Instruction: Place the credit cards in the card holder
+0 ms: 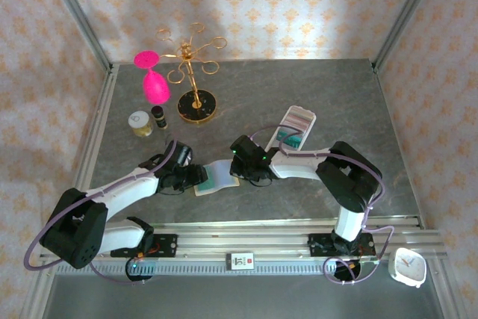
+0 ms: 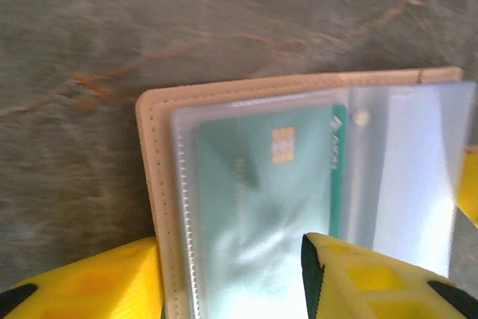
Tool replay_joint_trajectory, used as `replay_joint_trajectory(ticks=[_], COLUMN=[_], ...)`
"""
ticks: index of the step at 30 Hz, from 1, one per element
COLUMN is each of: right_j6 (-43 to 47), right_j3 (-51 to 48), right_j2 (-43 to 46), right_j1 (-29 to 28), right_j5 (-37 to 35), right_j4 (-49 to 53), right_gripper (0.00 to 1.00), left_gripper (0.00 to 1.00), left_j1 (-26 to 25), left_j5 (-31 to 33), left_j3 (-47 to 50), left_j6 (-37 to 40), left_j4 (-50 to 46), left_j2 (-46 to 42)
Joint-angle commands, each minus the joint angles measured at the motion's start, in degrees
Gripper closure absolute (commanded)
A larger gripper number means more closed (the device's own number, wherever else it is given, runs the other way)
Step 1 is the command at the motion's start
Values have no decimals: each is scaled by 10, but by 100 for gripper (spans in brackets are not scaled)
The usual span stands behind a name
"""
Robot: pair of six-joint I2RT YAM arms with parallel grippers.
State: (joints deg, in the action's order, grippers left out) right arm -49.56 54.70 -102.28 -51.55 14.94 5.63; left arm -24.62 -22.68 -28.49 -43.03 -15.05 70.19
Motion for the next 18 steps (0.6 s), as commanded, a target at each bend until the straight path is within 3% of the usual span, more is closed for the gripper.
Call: replay_joint_trajectory(ticks=[1, 9, 18], right_j6=[-11, -13, -8], right_j3=[-12, -13, -9], right_j2=[-29, -24, -13], right_j1=[-4, -4, -4], right_j5=[3, 1, 2], right_j4=[19, 18, 14], right_gripper=[85, 85, 85], left_gripper=[53, 56, 58], left_j1=[-12, -12, -15], left_j5=[-55, -36, -103], left_j3=[-32, -24, -13], left_j6=[9, -2, -27], left_j4=[59, 62, 149], left_j2=[-27, -74, -9])
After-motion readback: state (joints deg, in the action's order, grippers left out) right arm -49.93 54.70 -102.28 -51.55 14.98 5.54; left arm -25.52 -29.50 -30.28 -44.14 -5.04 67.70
